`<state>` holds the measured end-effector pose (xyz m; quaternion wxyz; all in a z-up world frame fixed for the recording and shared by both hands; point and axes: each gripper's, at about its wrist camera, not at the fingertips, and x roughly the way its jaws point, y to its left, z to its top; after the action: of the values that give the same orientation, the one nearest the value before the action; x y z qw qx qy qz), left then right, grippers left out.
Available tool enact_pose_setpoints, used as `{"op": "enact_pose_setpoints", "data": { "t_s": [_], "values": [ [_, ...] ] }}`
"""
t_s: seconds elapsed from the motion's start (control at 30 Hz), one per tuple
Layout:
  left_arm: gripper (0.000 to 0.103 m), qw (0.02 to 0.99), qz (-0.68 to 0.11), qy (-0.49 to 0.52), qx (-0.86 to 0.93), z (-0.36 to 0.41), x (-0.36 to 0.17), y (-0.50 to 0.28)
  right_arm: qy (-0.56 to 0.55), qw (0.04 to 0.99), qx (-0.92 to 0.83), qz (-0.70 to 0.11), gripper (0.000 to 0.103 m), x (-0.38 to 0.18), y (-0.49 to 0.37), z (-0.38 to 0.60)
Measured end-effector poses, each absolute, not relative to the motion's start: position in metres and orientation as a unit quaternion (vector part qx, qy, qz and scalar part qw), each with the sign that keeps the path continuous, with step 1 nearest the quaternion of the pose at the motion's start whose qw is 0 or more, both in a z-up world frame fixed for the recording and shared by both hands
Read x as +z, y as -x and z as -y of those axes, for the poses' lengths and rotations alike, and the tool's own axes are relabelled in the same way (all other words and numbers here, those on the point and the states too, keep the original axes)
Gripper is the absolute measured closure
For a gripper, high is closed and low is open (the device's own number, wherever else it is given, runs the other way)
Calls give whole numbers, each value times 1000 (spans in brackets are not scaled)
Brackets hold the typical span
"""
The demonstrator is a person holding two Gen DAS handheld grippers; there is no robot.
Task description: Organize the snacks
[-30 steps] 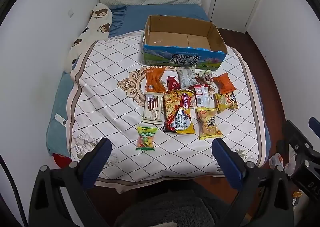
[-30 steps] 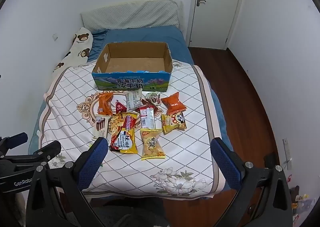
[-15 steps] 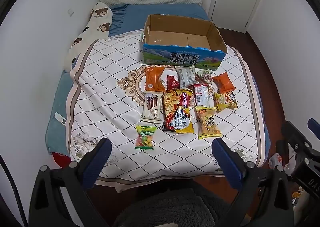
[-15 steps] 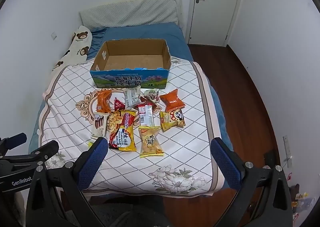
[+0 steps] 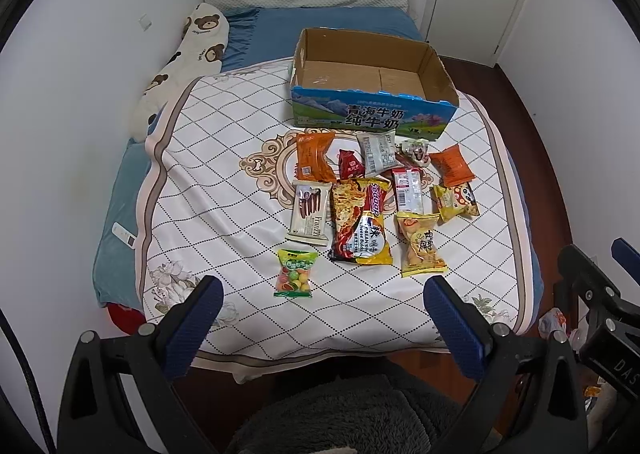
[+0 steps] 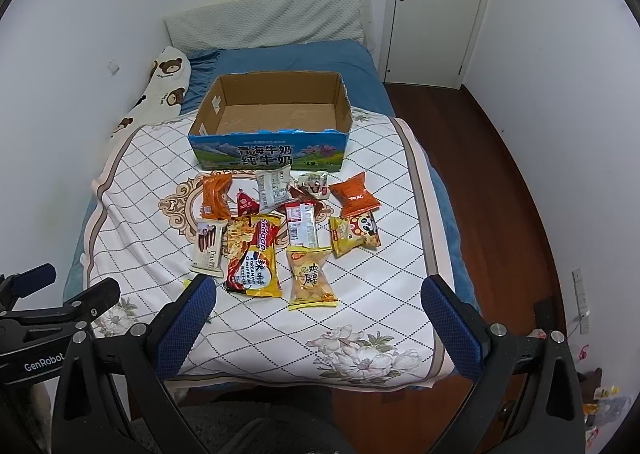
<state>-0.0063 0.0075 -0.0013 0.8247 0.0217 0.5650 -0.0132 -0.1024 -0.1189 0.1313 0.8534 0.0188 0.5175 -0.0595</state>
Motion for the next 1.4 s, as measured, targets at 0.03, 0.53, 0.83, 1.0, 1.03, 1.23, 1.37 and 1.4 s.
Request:
{"op": "enact_pose_setpoints", "data": {
  "t_s": [0.03, 0.53, 0.83, 1.0, 1.03, 1.23, 1.37, 1.4],
  "values": [
    [0, 825, -565, -22, -13, -7, -2, 6, -19, 853, -59, -518, 0, 131, 102, 118],
    [0, 823, -568, -18, -16, -10, -3, 7, -25, 852, -57, -520, 0, 132, 101, 117],
    [0, 823, -567, -20, -16, -6, -3, 6, -24, 852, -57, -520, 0, 132, 101, 118],
    [0, 821, -570, -17, -15, -5, -4, 6, -24, 852, -57, -520, 0, 132, 101, 118],
    [0, 821, -570, -17, -14, -5, -4, 6, -23, 852, -57, -520, 0, 132, 101, 117],
    [0, 823, -568, -16, -12, -5, -3, 8, -21, 852, -54, -521, 0, 131, 101, 117],
    [0, 822, -569, -15, -12, -5, -3, 8, -17, 851, -49, -523, 0, 131, 100, 118],
    [0, 823, -568, -16, -13, -5, -3, 8, -17, 851, -47, -523, 0, 132, 100, 118]
  ]
}}
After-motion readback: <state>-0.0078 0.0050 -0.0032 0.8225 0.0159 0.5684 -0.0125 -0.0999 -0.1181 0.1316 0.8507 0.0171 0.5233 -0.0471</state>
